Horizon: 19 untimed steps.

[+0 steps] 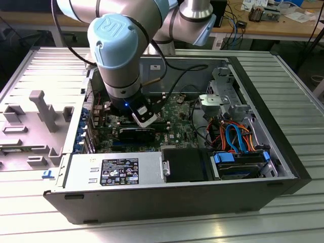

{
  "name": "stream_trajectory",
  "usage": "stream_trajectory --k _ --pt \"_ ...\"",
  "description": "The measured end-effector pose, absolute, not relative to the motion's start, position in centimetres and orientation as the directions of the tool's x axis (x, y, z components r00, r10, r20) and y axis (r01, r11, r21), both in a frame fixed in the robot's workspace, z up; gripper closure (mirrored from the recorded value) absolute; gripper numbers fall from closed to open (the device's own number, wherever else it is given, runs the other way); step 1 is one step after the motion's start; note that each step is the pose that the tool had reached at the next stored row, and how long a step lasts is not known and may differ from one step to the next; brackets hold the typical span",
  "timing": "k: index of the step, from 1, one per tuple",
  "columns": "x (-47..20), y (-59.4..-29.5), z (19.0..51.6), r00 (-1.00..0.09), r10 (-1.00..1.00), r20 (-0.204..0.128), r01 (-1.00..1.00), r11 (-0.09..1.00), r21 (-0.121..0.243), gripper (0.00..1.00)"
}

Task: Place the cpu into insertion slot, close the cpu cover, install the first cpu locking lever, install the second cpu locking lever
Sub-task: 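Install the second cpu locking lever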

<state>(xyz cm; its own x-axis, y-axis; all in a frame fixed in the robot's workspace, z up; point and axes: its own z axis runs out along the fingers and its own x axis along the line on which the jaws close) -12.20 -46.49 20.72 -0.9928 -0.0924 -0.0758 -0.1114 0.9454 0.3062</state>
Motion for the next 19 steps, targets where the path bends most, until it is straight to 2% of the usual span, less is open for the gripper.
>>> stream_trajectory --k 9,19 --pt "-11.7 -46.7 21.5 -0.993 -0.092 -0.073 -0.11 0.945 0.306 0.89" --pt "-11.6 -46.4 24.2 -0.993 -0.092 -0.073 -0.11 0.945 0.306 0.89"
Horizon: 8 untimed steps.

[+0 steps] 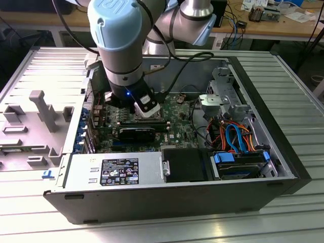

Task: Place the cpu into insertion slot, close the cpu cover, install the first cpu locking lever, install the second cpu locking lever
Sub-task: 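Install the second cpu locking lever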

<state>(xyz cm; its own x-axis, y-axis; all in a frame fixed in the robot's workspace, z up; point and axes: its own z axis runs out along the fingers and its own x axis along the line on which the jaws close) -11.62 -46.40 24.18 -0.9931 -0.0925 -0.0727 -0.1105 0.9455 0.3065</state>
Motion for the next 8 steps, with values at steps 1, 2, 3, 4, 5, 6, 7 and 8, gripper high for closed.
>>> stream_trajectory --k 1,2,3,4,5,6,7,8 --pt "-11.6 -46.4 24.5 -0.993 -0.092 -0.073 -0.111 0.945 0.307 0.89" --pt "-11.6 -46.3 25.1 -0.993 -0.093 -0.073 -0.111 0.945 0.306 0.89" --pt "-11.6 -46.3 25.8 -0.993 -0.093 -0.073 -0.111 0.945 0.306 0.89" --pt "-11.6 -46.3 26.2 -0.993 -0.092 -0.073 -0.11 0.945 0.306 0.89" --pt "-11.6 -46.3 26.3 -0.993 -0.093 -0.072 -0.11 0.945 0.306 0.89" --pt "-11.4 -46.3 26.3 -0.993 -0.092 -0.068 -0.109 0.945 0.307 0.89" --pt "-11.1 -46.4 26.3 -0.994 -0.092 -0.059 -0.106 0.945 0.308 0.89" --pt "-10.7 -46.5 26.3 -0.995 -0.093 -0.049 -0.103 0.945 0.309 0.89"
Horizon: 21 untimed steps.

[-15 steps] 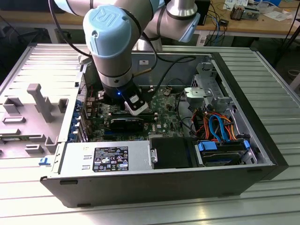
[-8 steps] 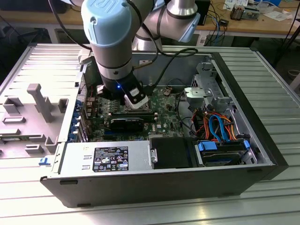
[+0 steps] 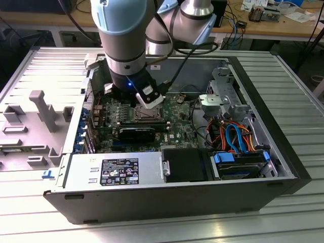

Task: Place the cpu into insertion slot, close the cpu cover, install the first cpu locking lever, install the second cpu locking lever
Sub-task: 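Install the second cpu locking lever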

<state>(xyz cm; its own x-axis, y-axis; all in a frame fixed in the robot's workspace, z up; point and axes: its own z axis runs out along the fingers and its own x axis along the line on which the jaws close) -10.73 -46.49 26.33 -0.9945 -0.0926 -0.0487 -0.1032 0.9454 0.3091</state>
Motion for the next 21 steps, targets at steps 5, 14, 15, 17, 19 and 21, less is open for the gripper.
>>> stream_trajectory --k 5,14,15,17,19,21 --pt "-9.3 -47.2 26.3 -0.996 -0.093 0.003 -0.087 0.945 0.314 0.89" --pt "-8.0 -47.5 24.7 -0.994 -0.092 0.053 -0.071 0.946 0.318 0.89" --pt "-8.0 -47.5 24.5 -0.994 -0.092 0.053 -0.071 0.946 0.318 0.89" --pt "-8.0 -47.5 24.0 -0.994 -0.093 0.057 -0.07 0.945 0.318 0.89" --pt "-8.0 -47.5 23.5 -0.994 -0.093 0.058 -0.069 0.945 0.318 0.89" --pt "-8.2 -47.5 23.1 -0.994 -0.092 0.058 -0.069 0.945 0.318 0.89"
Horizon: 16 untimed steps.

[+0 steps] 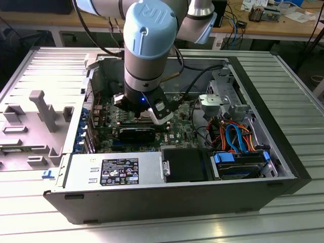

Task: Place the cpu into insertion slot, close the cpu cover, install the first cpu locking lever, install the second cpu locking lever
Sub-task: 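Install the second cpu locking lever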

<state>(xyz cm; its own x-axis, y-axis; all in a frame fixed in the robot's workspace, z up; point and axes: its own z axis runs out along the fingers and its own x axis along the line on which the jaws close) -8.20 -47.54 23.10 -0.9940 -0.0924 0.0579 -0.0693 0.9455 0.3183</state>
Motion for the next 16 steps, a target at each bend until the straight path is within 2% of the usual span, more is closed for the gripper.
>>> stream_trajectory --k 16 --pt "-9.1 -47.5 21.1 -0.994 -0.091 0.057 -0.068 0.943 0.325 0.89"
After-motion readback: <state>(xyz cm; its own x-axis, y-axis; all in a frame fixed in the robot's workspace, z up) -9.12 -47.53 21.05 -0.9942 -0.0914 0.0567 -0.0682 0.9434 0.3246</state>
